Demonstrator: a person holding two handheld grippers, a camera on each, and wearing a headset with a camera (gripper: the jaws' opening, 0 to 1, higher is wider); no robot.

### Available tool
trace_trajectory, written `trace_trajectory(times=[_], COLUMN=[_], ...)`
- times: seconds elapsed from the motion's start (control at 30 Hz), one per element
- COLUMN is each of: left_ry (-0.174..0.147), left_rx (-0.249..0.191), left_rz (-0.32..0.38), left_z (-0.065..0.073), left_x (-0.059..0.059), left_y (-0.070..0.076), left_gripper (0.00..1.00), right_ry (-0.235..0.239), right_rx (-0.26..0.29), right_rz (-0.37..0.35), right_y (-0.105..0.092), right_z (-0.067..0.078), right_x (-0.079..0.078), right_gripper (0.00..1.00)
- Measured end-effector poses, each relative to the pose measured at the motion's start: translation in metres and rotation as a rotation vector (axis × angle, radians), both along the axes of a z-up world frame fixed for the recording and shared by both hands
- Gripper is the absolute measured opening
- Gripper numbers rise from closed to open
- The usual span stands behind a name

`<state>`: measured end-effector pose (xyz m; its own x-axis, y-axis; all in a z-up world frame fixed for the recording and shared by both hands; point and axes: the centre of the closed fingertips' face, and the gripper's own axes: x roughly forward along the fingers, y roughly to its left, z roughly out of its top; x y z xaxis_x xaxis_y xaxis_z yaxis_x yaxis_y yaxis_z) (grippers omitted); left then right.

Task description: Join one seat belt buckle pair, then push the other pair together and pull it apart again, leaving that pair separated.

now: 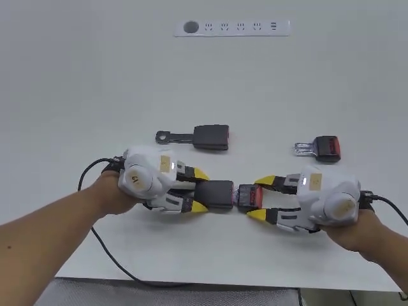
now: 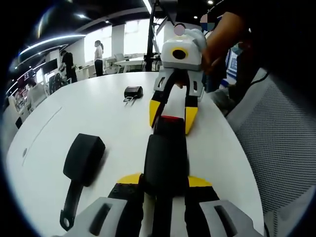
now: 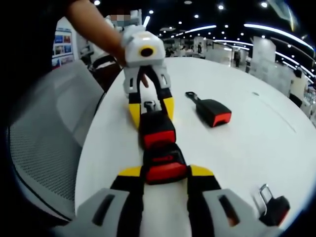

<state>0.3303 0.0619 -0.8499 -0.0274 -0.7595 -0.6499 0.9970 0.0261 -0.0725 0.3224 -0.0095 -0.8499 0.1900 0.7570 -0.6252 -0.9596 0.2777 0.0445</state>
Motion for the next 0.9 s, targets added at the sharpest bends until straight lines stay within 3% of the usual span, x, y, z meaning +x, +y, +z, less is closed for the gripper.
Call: trace_trajectory(times=[0.53, 0.87, 0.9], left_ry=[0.004, 0.002, -0.017], left_rx=[-0.007, 0.019, 0.034], left_rz=[0.015, 0.009, -0.009], left_z=[-0.0007, -0.001, -0.0016], left_x=[0.0012, 0.0014, 0.0017], left_y=[-0.0013, -0.0017, -0.0014], left_gripper=[0.33, 0.33, 0.33], right_ry=[-0.002, 0.009, 0.001], right_rx=[-0.007, -0.019, -0.024], right_rz=[-0.006, -0.008, 0.001], right_y=[0.0003, 0.001, 0.0012], right_z=[-0.0001, -0.0008, -0.0007], right_x=[0.0013, 0.0012, 0.0011], right_gripper=[0.32, 0.33, 0.33])
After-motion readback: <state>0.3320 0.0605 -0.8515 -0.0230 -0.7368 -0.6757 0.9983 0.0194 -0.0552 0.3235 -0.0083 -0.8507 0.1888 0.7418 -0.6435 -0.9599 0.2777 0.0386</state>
